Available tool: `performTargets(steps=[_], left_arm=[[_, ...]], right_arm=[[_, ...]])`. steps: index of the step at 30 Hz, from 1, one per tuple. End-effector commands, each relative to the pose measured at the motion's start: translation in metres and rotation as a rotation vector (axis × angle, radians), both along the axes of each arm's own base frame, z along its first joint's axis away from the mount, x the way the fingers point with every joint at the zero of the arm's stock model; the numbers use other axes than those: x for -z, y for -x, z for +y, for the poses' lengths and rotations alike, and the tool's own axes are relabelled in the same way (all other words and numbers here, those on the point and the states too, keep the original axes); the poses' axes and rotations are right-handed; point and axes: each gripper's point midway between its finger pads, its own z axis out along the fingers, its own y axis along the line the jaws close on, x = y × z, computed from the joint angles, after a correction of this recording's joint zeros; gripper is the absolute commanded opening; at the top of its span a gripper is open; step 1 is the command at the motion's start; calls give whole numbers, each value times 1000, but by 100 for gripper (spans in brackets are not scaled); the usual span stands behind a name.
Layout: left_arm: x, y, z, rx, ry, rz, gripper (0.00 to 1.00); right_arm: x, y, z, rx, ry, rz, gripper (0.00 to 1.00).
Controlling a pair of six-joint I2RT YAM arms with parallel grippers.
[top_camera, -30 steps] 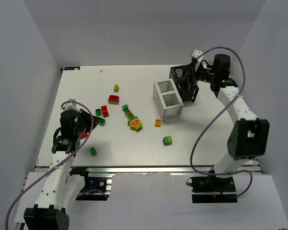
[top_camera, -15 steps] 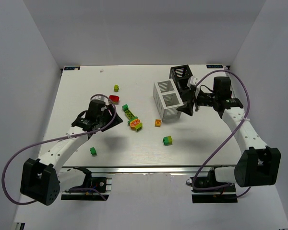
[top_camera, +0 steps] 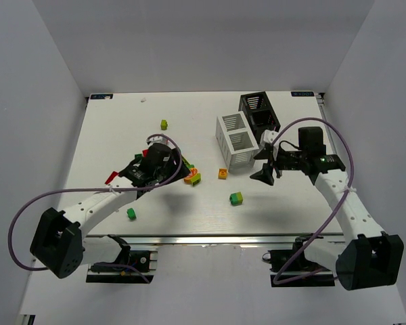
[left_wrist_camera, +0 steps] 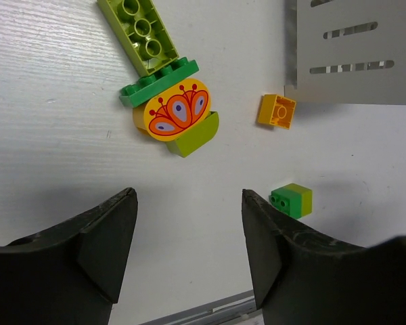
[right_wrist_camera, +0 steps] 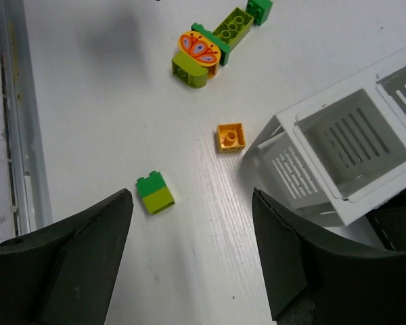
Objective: Sort the legos into containers by color
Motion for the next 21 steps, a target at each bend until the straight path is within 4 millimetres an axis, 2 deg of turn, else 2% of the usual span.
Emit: performTargets(steps=[1,8,12,16,17,18,21], left_arm=[[-10,-11,-6,-37,18,-41,72],[2,-13,-13,-54,-47,3,71],[4,-17,-16,-75,-92,30,72],[9,-21,-23,-88,-116,56,75],[14,-21,-26,-85,-124,68,76],[16,-22,-28,-83,-127,75,85],[24,-26,-35,-81,-152,107,86]], right_arm=[[9,19,-3,-19,37,1,76],[19,37,-9,9,53,28,76],[19,35,-11,54,48,41,76],[15,24,-13,117,37,50,76],[15,24,-13,124,36,57,76],[16,24,-13,126,37,55,76],[19,26,-14,129,39,57,77]])
